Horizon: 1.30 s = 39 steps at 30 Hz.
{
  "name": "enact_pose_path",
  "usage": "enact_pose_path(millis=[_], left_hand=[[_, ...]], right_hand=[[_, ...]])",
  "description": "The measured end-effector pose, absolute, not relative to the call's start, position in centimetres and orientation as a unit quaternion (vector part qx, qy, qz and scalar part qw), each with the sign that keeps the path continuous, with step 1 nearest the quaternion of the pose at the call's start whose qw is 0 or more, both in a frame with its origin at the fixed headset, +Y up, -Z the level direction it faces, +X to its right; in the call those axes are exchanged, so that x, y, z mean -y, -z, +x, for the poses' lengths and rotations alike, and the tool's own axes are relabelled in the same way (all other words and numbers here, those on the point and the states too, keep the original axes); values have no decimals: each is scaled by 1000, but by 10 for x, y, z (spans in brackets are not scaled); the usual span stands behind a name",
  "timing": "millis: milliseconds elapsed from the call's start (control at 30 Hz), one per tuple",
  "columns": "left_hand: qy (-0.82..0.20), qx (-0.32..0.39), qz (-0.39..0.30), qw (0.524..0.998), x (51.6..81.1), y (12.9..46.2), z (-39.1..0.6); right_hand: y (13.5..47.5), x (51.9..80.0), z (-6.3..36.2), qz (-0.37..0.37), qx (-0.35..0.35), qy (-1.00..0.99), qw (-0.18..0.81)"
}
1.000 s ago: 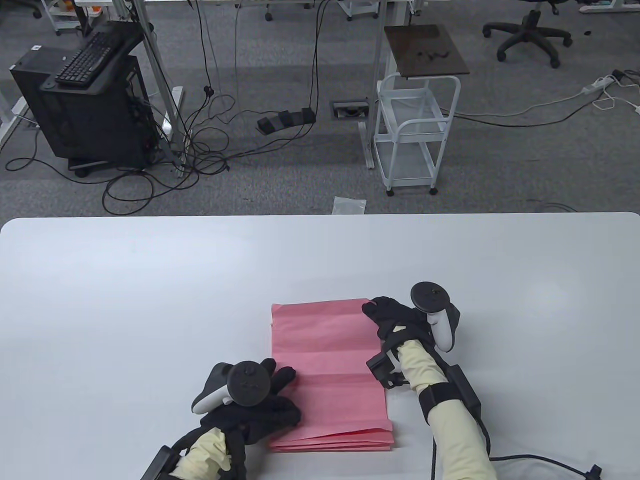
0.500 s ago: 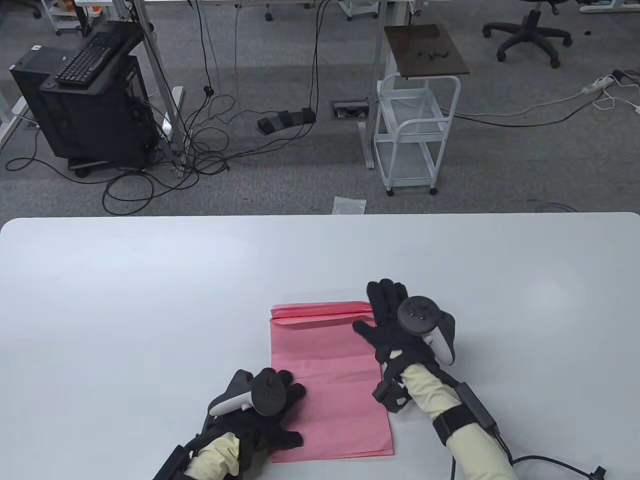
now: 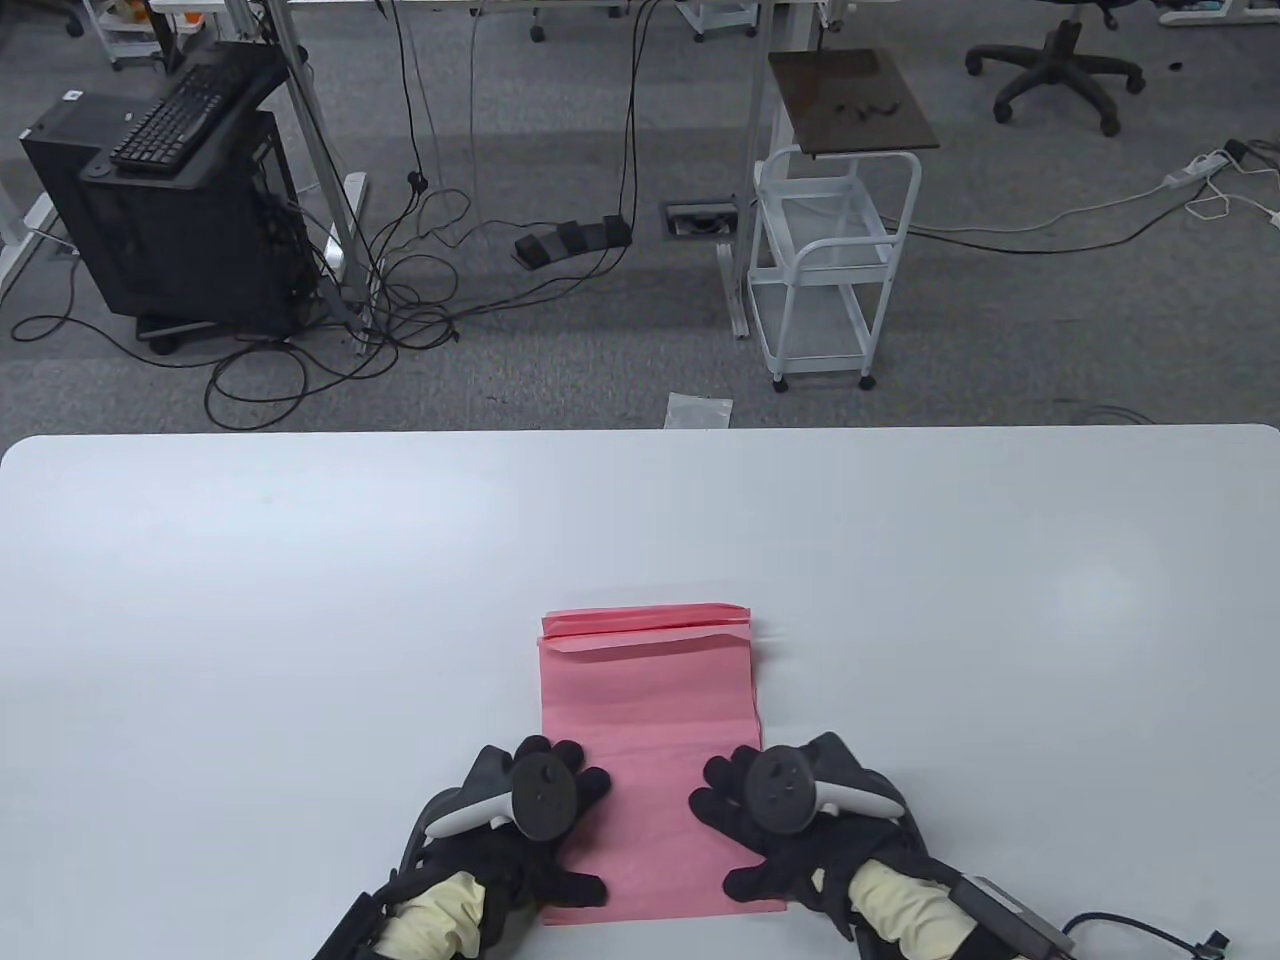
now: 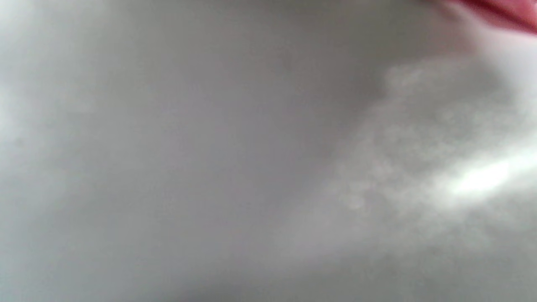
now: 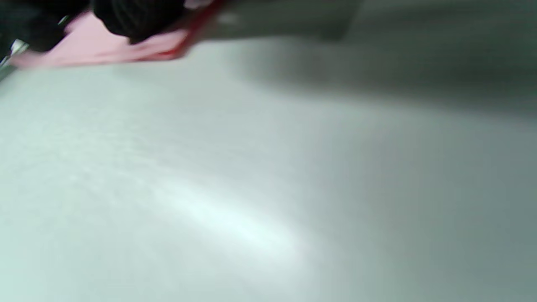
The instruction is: Unfold complexly folded papers and stack
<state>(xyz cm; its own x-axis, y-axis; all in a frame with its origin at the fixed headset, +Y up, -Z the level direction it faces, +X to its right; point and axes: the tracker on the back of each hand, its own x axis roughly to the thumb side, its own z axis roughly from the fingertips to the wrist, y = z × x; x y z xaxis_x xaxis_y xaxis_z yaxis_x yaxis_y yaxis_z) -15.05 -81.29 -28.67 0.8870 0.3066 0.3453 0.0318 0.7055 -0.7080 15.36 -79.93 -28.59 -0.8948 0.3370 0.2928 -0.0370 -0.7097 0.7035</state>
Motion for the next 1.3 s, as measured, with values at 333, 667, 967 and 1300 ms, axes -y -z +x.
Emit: enact_pose_path(millis=[333, 667, 967, 1300], left_hand=[[-77, 229, -380, 893, 813, 287, -149], [-74, 231, -383, 891, 813, 287, -150], [-72, 235, -381, 891, 813, 287, -149], [-71, 234, -381, 892, 813, 287, -149]], right_hand=[[281, 772, 117, 283, -251, -917, 122], [343, 799, 105, 207, -338, -908, 137], [373, 797, 145, 91, -301, -932, 179], [337, 790, 77, 274, -306, -904, 116]])
